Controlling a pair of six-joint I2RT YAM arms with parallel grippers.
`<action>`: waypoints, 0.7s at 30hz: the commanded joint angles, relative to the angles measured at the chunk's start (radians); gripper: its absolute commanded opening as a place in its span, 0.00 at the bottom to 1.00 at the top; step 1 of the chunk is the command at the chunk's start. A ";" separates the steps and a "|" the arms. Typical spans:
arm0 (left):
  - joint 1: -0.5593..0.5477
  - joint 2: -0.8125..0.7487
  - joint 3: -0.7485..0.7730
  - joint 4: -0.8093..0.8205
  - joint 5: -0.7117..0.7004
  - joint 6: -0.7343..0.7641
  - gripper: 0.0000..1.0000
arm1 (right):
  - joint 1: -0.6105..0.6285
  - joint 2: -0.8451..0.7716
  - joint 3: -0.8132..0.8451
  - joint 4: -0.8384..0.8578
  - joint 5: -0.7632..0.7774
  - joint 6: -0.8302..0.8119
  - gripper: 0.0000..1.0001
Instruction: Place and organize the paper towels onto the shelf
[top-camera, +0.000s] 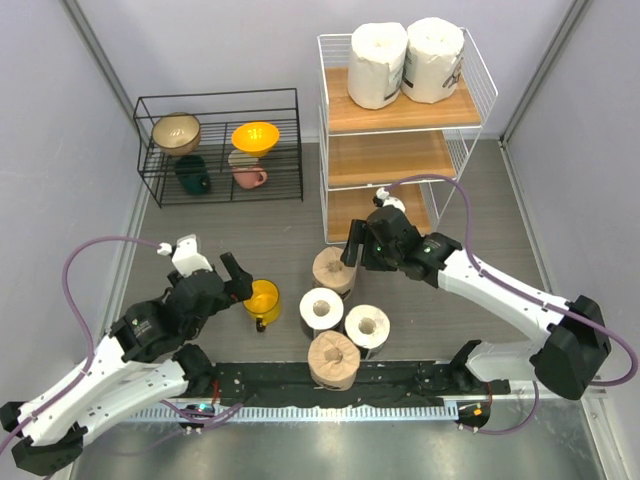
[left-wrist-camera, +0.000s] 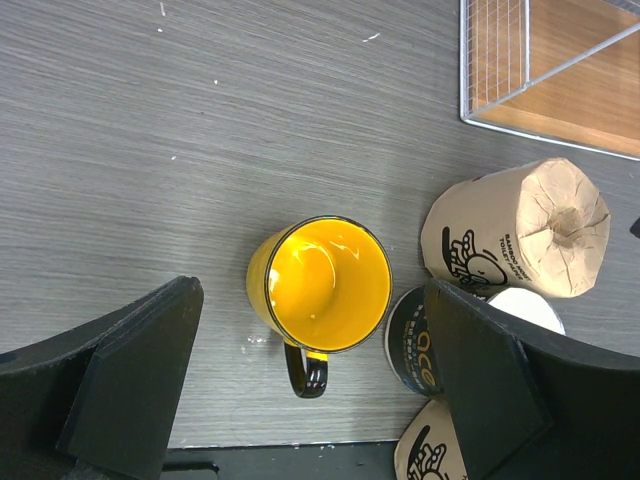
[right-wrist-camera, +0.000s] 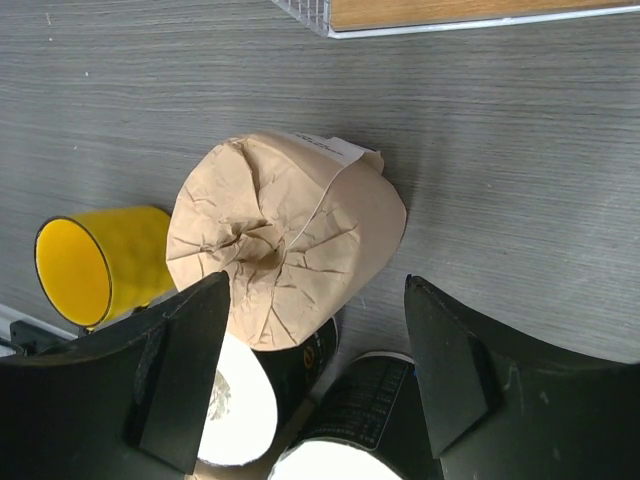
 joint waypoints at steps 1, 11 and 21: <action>-0.005 0.002 -0.005 0.015 -0.014 -0.006 1.00 | 0.003 0.013 0.016 0.056 0.032 0.019 0.76; -0.005 0.000 -0.015 0.024 -0.014 -0.003 1.00 | 0.014 0.076 -0.004 0.076 0.007 0.013 0.73; -0.004 0.002 -0.018 0.027 -0.017 0.000 1.00 | 0.044 0.122 -0.030 0.087 0.010 0.013 0.71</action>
